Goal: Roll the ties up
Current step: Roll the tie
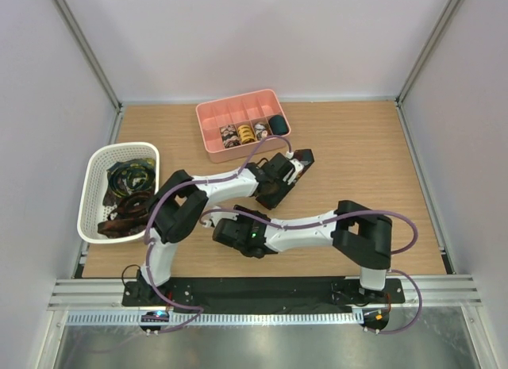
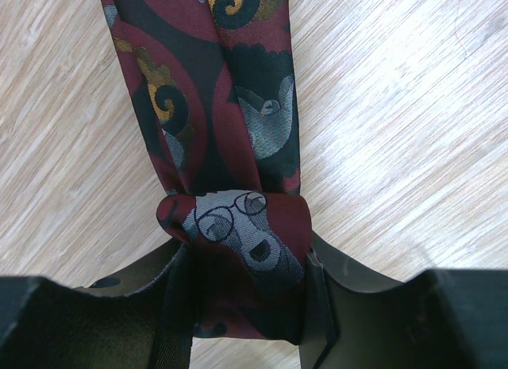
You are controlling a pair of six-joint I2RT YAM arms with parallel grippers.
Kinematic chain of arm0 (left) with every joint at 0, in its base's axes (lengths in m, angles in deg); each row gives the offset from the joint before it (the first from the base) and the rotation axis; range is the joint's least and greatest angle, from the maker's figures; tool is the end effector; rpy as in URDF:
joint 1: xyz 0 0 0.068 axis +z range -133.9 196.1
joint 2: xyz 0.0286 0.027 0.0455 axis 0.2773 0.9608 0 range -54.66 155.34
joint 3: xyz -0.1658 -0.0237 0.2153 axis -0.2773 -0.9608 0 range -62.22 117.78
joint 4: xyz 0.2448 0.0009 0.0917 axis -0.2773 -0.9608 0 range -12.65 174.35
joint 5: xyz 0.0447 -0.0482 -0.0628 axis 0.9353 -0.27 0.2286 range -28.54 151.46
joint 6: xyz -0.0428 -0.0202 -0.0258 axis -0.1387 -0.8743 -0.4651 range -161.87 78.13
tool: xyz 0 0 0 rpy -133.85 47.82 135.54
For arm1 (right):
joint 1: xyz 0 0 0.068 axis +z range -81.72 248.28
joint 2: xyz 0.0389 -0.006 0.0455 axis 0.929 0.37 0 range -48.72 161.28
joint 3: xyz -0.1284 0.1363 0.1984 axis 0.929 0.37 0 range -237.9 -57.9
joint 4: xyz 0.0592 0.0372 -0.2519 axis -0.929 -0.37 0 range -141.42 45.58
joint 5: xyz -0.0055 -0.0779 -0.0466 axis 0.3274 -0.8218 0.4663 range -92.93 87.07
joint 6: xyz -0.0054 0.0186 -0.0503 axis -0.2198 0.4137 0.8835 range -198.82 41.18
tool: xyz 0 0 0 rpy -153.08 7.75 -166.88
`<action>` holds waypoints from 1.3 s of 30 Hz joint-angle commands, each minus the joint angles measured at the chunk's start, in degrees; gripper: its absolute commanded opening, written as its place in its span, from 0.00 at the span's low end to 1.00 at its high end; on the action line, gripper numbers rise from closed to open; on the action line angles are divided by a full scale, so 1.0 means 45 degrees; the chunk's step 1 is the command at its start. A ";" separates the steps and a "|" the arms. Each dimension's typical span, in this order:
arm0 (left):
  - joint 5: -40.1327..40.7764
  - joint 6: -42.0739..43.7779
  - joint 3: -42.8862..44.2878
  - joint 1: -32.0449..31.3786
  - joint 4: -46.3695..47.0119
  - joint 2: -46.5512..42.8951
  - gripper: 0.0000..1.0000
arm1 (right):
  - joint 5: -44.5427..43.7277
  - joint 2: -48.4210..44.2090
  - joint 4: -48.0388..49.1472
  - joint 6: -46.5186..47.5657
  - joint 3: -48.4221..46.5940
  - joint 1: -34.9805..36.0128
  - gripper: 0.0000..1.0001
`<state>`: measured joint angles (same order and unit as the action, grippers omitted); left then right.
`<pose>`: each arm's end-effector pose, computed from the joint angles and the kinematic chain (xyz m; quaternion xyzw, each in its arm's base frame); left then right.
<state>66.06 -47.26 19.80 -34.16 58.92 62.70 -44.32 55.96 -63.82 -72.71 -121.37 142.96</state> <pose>0.2766 -0.3283 0.1596 0.3597 0.8975 -0.0833 0.2411 0.1179 0.3411 0.1647 -0.5181 0.7473 -0.1487 0.3886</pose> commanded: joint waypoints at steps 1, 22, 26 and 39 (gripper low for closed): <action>-0.0397 -0.0033 -0.0356 0.0075 -0.3154 0.1166 0.00 | -0.1915 0.0758 -0.1156 0.0907 -0.1109 0.0085 0.59; -0.3053 -0.0580 0.2028 0.0680 -0.6263 0.2436 0.00 | -0.4436 0.3377 -0.0163 0.2783 -0.1581 0.0124 0.70; -0.3326 -0.0677 0.2067 0.0700 -0.6379 0.2299 0.00 | -0.4670 0.3825 0.0208 0.3114 -0.1678 0.0105 0.70; -0.3698 -0.0834 0.2125 0.0720 -0.6692 0.2455 0.00 | -0.4924 0.4920 -0.0843 0.2160 -0.2361 -0.0481 0.65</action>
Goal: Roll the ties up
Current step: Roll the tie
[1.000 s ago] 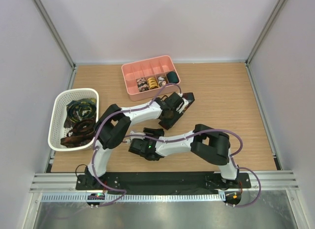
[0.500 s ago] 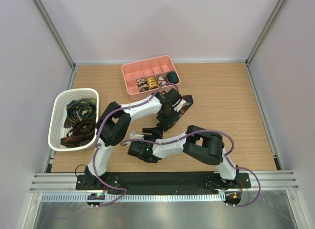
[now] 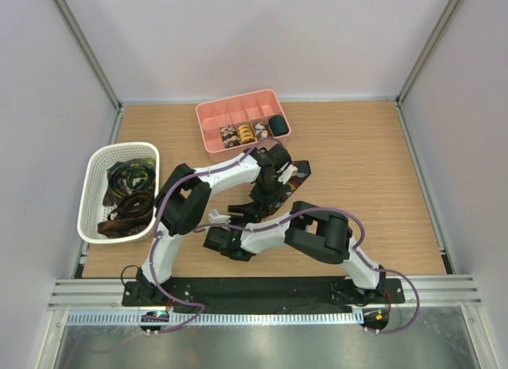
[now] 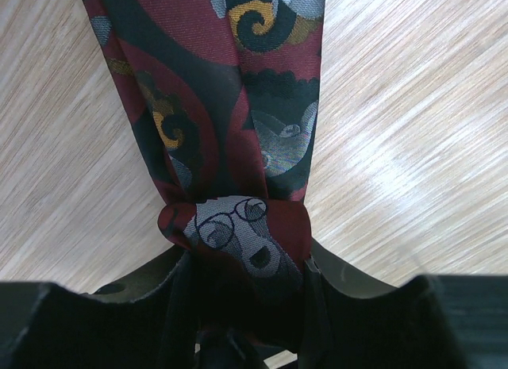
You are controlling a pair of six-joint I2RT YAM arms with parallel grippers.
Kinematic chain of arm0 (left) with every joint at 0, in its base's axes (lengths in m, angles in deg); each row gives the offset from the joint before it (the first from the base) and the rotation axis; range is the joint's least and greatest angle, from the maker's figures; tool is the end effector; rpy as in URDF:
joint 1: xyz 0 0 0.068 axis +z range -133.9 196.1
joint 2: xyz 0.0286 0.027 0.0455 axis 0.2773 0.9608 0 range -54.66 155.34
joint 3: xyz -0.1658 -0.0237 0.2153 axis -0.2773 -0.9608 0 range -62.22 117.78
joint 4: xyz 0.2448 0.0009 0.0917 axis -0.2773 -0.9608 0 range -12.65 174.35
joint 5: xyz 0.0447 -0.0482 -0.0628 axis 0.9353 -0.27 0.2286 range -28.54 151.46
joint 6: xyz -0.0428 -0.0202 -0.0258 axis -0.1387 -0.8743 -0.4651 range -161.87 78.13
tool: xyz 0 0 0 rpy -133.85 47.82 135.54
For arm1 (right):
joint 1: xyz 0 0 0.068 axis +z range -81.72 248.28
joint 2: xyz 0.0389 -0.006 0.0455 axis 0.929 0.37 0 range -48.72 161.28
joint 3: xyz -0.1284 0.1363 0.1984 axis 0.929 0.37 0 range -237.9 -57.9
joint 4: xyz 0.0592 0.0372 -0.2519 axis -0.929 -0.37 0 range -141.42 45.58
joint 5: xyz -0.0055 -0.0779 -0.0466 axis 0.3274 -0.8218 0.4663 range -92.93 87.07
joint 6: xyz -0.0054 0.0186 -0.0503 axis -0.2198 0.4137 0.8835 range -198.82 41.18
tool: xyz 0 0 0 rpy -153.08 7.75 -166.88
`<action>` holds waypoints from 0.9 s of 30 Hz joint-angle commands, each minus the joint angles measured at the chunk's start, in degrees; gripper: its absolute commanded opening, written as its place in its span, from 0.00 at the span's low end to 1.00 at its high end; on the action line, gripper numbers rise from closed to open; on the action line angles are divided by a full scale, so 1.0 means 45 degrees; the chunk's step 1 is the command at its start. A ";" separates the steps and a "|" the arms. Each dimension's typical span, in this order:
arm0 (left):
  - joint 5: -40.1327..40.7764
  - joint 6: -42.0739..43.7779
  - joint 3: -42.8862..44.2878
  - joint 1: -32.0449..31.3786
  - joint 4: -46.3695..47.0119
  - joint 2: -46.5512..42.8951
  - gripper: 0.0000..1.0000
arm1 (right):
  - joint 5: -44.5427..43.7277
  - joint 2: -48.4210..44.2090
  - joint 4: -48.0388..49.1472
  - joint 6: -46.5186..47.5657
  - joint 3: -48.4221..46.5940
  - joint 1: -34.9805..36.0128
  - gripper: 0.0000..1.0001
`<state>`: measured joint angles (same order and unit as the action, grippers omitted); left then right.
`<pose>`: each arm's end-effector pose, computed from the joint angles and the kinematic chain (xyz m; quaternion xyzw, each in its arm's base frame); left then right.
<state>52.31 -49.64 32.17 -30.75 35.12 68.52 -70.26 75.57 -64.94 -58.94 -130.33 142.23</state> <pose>0.2904 -0.3181 0.1623 0.3395 0.9315 -0.1182 0.0561 0.1405 0.3692 0.0922 -0.5427 0.6238 -0.4300 0.3625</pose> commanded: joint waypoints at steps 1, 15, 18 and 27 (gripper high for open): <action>-0.0643 -0.0305 -0.0643 -0.0038 -0.1403 0.1144 0.00 | 0.0783 0.0699 -0.0791 -0.1134 -0.0468 -0.0340 0.63; 0.0079 -0.0246 -0.0761 -0.0077 -0.1325 0.0793 0.07 | 0.1387 0.0916 -0.2746 -0.3733 -0.1288 -0.0653 0.14; 0.0372 -0.0226 -0.0663 -0.0136 -0.1228 0.0597 0.17 | 0.1661 0.0721 -0.2902 -0.4007 -0.1347 -0.0672 0.11; 0.0685 -0.0187 -0.0234 -0.0194 -0.1032 0.0148 0.55 | 0.2032 0.0505 -0.3215 -0.4749 -0.1386 -0.0614 0.06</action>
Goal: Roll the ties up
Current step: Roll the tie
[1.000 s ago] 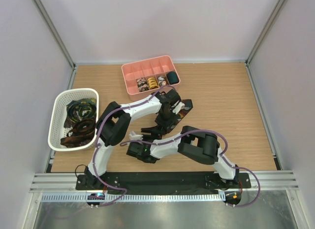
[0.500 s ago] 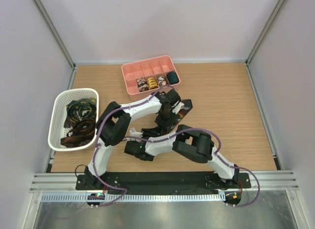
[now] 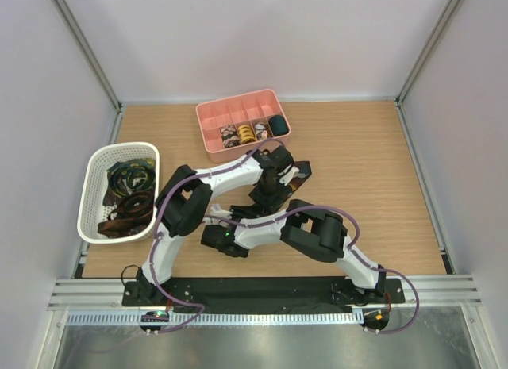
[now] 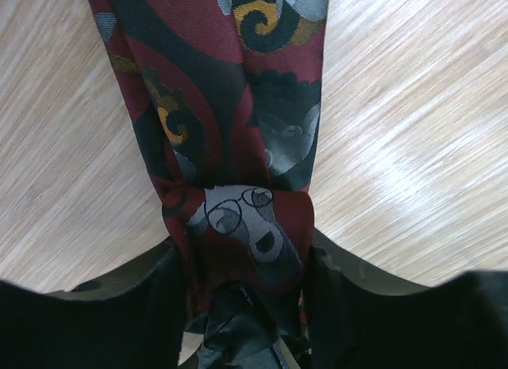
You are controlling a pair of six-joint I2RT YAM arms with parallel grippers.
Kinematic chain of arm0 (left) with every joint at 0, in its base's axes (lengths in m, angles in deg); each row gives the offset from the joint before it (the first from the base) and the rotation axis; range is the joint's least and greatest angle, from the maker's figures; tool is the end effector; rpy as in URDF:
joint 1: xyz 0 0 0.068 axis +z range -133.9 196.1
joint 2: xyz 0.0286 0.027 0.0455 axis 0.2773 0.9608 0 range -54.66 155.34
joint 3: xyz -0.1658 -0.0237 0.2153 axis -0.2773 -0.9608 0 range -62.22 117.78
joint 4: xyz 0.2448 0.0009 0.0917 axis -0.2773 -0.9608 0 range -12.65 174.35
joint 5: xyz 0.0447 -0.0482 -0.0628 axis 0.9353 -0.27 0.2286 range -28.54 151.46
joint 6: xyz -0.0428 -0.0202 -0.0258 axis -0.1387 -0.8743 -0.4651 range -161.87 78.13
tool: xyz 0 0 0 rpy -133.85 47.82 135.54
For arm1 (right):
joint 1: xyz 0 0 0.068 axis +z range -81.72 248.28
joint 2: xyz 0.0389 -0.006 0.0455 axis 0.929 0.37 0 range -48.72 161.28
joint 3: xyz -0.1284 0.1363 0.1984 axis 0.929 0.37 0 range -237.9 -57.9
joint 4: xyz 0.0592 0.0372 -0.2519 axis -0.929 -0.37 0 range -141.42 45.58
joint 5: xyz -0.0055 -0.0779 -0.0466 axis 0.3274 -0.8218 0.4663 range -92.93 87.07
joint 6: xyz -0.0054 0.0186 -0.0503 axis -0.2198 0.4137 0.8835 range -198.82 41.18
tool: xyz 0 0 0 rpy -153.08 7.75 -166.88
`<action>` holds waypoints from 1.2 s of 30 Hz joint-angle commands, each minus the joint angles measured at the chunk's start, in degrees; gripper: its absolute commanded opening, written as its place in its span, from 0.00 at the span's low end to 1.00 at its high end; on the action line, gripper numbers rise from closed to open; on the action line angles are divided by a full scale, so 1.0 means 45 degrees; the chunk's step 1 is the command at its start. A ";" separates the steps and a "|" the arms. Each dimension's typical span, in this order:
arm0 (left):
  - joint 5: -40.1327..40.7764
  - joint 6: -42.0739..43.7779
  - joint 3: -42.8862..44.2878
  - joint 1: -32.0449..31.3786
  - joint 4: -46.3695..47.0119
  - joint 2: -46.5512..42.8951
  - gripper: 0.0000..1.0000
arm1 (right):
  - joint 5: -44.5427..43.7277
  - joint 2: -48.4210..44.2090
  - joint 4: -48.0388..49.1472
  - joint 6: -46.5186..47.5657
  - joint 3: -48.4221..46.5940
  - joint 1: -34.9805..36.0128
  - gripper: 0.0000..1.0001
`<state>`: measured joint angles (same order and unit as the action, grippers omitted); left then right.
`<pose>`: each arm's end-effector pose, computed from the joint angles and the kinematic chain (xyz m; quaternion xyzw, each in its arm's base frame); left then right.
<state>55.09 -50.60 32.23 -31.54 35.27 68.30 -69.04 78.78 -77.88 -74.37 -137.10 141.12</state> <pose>0.2874 -0.3211 0.1640 0.3363 0.9339 -0.0997 0.0691 0.1495 0.3736 0.0923 -0.4915 0.6774 -0.4161 0.3556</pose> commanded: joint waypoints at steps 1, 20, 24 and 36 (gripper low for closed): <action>0.0068 0.0046 -0.0209 -0.0039 -0.1047 0.0177 0.57 | 0.1780 -0.0248 -0.0359 -0.1320 0.0139 -0.0366 0.06; 0.2059 -0.0032 0.0651 0.0370 0.0339 -0.1951 0.89 | 0.3693 -0.1790 -0.0262 -0.1750 0.0393 -0.0346 0.05; 0.2568 -0.0460 -0.0090 0.0799 0.1373 -0.3297 0.95 | 0.4318 -0.2376 -0.0203 -0.1945 0.0471 -0.0502 0.05; 0.3601 -0.2687 -0.3836 0.2265 0.5356 -0.8349 1.00 | 0.6988 -0.3996 0.0653 -0.3388 0.1406 -0.1634 0.01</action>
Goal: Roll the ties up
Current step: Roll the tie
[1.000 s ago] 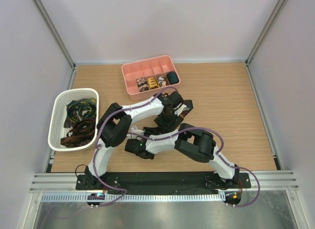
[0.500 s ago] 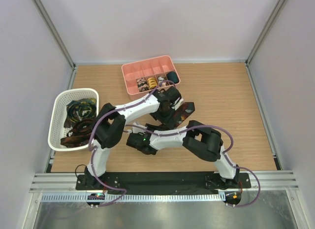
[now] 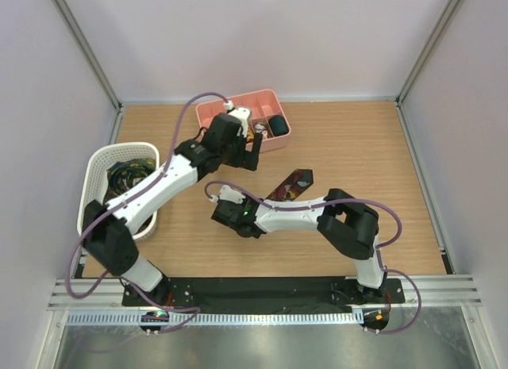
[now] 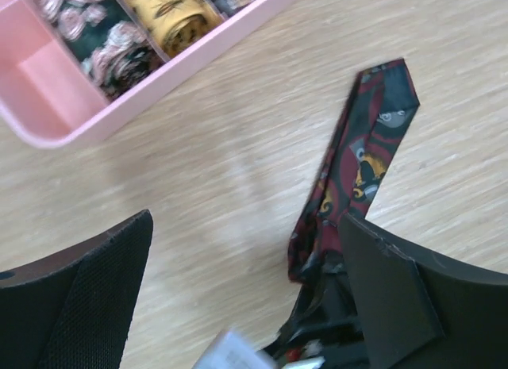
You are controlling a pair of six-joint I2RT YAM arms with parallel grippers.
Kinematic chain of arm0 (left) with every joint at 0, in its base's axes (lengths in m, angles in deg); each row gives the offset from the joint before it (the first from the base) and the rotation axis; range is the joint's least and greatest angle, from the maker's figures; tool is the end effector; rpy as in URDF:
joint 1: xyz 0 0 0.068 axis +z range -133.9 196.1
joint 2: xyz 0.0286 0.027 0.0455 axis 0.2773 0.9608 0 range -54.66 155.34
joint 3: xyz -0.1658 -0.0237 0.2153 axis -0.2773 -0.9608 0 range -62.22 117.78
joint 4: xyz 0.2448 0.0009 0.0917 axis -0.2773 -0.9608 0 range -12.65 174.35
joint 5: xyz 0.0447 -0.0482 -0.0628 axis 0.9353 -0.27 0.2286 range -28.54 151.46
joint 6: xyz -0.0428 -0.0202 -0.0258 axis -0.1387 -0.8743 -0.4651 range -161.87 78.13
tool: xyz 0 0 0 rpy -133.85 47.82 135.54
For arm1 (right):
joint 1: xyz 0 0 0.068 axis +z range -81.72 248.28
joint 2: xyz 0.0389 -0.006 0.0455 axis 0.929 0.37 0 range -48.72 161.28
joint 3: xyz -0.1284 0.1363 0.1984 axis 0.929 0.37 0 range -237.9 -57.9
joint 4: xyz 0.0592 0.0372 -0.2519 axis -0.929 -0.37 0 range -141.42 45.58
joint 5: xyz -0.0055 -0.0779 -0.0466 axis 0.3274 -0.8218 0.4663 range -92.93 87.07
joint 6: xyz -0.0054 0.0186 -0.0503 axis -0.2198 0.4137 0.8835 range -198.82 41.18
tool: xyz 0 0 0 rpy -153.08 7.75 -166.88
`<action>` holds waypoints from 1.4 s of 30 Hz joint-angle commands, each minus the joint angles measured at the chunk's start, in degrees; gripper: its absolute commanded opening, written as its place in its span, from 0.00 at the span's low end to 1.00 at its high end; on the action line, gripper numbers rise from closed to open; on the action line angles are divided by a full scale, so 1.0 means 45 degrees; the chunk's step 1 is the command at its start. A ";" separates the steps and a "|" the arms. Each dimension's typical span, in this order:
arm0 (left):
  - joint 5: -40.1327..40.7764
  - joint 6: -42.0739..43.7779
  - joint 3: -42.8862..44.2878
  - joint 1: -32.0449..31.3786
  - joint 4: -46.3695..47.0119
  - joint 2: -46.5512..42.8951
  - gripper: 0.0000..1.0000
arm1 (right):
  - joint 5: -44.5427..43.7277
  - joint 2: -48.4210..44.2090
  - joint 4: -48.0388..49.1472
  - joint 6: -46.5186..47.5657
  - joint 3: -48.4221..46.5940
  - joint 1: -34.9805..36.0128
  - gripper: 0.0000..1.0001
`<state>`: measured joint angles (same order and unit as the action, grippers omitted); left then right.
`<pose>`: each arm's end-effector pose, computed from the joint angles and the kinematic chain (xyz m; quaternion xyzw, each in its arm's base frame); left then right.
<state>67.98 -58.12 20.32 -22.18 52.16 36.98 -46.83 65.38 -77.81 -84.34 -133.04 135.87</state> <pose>0.2859 -0.2205 0.3257 0.1508 0.8972 -0.1426 0.3897 0.1701 0.3476 0.1520 -0.4234 0.8149 -0.2119 0.3343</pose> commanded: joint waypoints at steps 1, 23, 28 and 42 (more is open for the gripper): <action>0.0912 -0.1462 -0.2258 0.0342 0.2398 -0.1843 1.00 | 0.2369 -0.1272 0.0816 -0.1311 0.0718 -0.0856 0.01; 0.0252 -0.2582 -0.9963 0.0773 0.7834 -0.5892 1.00 | 1.2915 -0.4226 0.5192 -0.2836 0.5251 -0.6483 0.01; -0.0336 -0.1780 -1.0295 0.0773 0.8517 -0.5520 1.00 | 1.4850 -0.3931 0.6245 -0.3167 0.6049 -0.7576 0.01; -0.3988 0.3080 -1.1568 -0.0809 1.4321 -0.3119 1.00 | 1.9579 -0.2330 0.9391 -0.4183 0.7224 -0.9649 0.02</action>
<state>55.11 -52.46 -35.04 -25.61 109.14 21.24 37.67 50.78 -34.29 -102.54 -103.22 92.64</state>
